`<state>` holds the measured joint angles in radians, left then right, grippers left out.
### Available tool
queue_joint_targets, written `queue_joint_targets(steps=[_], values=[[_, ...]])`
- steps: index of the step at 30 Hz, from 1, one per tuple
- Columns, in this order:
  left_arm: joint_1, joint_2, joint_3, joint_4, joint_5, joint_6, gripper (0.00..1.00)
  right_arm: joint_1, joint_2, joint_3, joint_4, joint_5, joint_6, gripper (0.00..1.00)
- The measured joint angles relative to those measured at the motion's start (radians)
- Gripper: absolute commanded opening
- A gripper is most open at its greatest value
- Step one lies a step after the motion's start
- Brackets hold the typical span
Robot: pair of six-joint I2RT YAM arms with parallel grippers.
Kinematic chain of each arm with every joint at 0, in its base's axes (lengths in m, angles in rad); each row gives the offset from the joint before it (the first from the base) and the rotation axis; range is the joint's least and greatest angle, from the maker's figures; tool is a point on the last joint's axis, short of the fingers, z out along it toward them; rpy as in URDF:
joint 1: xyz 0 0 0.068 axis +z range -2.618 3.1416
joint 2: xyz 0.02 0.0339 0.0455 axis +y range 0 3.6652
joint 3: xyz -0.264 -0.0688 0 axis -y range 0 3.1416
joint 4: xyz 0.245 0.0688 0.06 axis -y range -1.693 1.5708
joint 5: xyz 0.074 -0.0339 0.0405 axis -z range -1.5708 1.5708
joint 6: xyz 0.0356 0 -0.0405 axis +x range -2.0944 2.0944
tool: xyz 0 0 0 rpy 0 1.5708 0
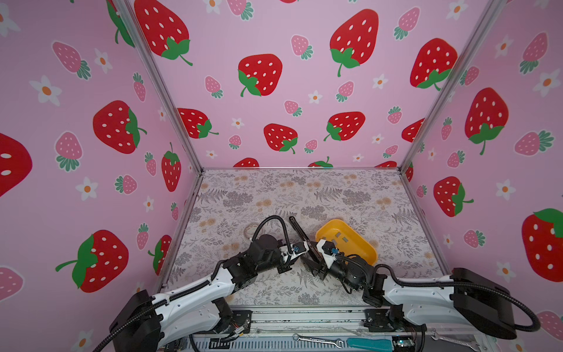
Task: Load the staples into the stapler
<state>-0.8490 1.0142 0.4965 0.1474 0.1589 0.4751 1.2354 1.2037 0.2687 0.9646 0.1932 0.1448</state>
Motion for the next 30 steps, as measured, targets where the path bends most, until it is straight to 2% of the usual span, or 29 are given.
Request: queue_joint_targets(steps=[9, 19, 30], values=[[0.005, -0.040, 0.003, -0.010, 0.014, 0.042, 0.00, 0.002, 0.040, 0.003, 0.076, 0.068, 0.009, 0.47], [0.011, -0.106, 0.001, -0.046, 0.014, 0.055, 0.00, 0.006, 0.073, 0.005, 0.113, 0.083, 0.050, 0.38], [0.011, -0.174, -0.031, -0.042, 0.028, 0.056, 0.00, 0.014, 0.072, 0.008, 0.123, 0.066, 0.079, 0.37]])
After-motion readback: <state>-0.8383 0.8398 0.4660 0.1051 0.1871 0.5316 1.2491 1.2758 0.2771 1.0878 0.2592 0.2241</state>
